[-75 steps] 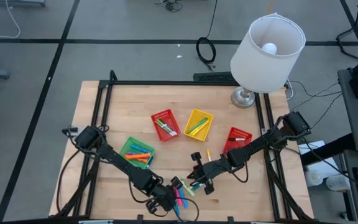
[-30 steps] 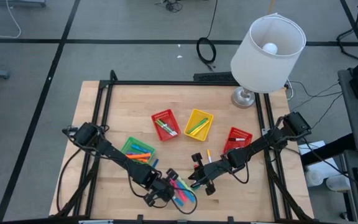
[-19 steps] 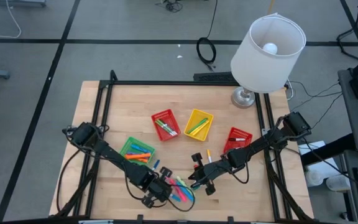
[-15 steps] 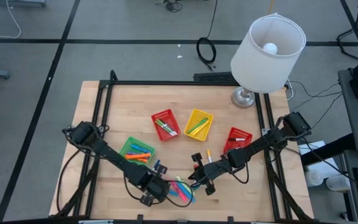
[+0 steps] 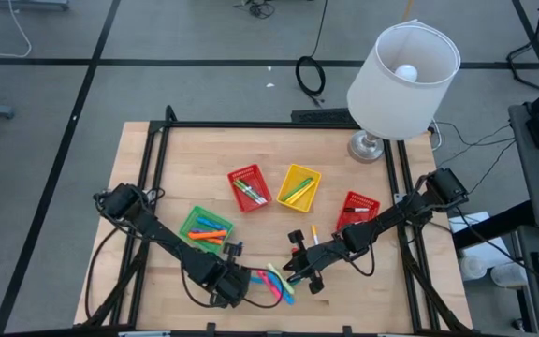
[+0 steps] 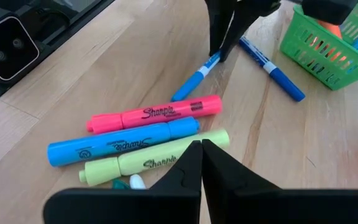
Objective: Pick & Place Markers
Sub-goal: Put the light blue marker into the left red bin
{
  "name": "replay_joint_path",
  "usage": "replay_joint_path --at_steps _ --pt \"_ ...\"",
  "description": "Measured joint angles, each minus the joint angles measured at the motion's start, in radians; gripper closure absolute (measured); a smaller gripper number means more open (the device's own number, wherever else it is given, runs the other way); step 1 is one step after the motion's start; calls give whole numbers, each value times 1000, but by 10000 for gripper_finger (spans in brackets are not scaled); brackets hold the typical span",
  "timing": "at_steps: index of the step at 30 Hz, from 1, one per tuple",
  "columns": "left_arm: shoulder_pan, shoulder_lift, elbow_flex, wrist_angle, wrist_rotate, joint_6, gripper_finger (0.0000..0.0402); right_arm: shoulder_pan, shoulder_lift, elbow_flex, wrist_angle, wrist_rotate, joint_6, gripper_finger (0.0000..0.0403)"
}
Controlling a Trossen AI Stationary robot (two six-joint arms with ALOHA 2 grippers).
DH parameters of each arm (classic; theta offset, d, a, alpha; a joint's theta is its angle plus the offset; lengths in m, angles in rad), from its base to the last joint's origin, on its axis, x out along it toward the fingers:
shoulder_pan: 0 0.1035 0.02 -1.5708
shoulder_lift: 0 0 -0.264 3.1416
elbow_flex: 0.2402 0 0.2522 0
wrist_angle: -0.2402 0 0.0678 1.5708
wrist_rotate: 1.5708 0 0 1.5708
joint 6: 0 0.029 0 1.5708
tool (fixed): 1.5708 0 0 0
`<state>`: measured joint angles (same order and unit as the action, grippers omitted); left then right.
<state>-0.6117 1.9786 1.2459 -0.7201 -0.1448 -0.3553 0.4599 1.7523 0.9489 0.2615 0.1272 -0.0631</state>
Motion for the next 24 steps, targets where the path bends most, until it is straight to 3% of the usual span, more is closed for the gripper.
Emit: replay_joint_path --at_steps 10,24 --pt "3 -49 -5 -67 -105 -94 390 0 0 0 0 0 22 403" --pt "3 -47 -3 -56 -117 -104 388 0 0 0 3 0 25 403"
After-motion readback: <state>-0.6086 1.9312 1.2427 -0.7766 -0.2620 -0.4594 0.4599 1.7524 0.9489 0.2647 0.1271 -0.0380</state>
